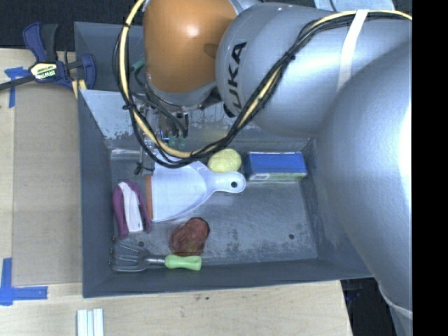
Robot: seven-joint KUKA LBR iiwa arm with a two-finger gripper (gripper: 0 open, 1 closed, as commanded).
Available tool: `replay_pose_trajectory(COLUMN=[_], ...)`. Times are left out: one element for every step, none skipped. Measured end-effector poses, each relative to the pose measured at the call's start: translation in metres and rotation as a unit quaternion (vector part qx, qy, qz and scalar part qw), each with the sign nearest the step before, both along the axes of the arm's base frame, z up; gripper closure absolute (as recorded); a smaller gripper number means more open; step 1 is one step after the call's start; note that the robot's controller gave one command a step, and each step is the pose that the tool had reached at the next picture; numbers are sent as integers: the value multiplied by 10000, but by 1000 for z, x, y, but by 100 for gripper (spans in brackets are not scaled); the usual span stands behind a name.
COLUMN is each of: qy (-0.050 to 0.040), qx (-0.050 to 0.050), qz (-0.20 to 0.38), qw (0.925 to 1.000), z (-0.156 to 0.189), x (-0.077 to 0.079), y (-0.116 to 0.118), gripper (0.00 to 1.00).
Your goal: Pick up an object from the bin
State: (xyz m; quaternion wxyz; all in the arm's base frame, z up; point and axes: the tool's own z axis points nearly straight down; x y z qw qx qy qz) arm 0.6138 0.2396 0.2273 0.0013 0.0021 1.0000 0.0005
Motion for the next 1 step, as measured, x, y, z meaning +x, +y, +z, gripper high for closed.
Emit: replay_pose_trajectory(qy=[0], qx=[0], qz=[0], qw=[10000], z=[0], x=[0], y=[0], gripper=[100])
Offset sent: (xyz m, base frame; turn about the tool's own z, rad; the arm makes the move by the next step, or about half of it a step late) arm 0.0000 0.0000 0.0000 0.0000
